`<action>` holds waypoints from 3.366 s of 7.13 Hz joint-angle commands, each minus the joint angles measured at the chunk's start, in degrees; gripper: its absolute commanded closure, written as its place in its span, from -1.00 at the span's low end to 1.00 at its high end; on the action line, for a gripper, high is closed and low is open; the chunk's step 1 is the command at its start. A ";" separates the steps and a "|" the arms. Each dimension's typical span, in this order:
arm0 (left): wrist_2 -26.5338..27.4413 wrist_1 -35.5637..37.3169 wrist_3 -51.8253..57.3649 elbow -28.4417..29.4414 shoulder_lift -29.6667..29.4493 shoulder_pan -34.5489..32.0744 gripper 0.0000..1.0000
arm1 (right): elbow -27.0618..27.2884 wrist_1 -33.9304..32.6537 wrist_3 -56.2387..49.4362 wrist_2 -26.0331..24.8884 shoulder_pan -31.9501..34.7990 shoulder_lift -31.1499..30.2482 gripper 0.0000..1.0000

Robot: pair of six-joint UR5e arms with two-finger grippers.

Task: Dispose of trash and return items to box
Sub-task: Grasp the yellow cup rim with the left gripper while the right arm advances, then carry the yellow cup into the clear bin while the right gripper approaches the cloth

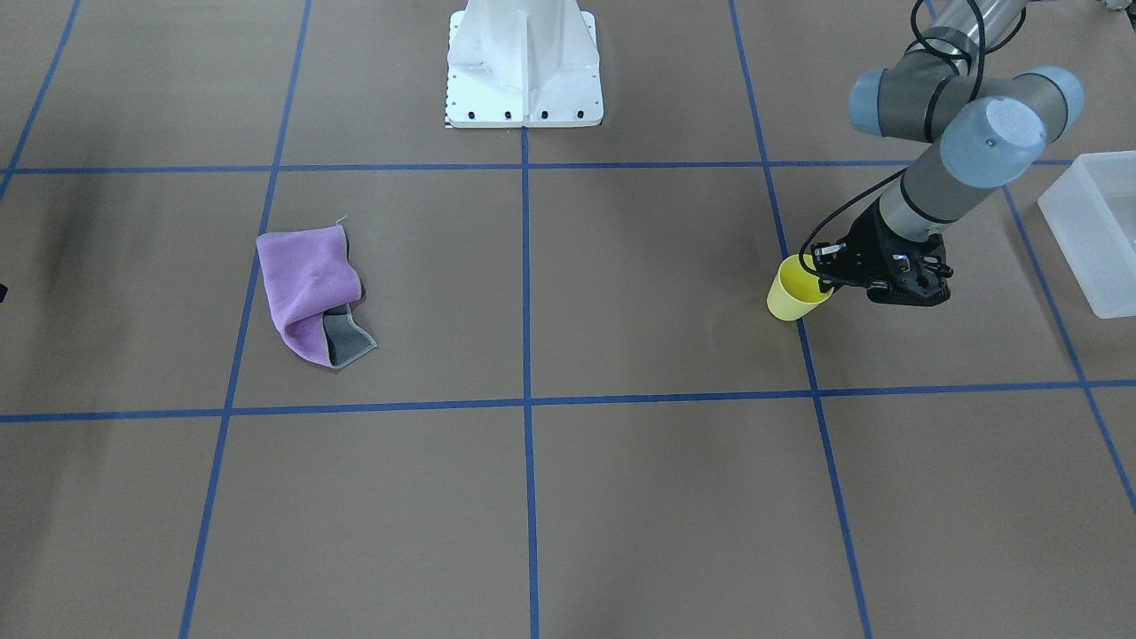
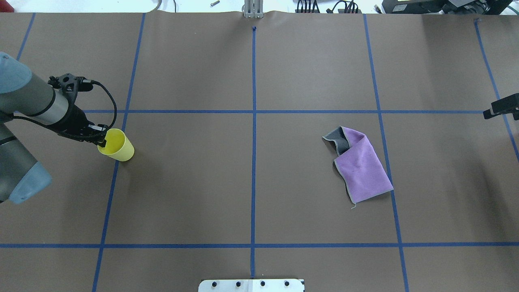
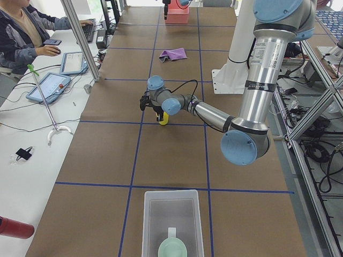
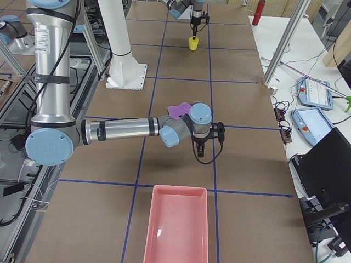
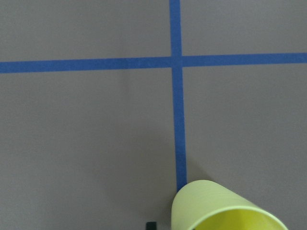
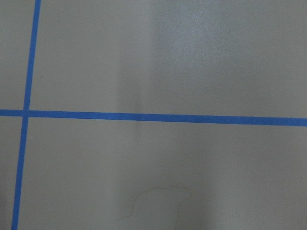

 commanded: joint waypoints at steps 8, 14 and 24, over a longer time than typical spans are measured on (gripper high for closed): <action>-9.56 25.39 53.46 -1.73 3.20 -32.44 1.00 | 9.24 -0.07 28.80 -12.25 -21.42 8.10 -1.00; -4.89 24.06 90.45 13.53 9.69 -46.01 1.00 | 9.86 -0.08 29.07 -13.75 -24.25 8.54 -1.00; -6.21 7.08 83.63 27.72 13.22 -45.49 -0.14 | 6.10 -0.95 29.07 -20.77 -32.07 11.51 -1.00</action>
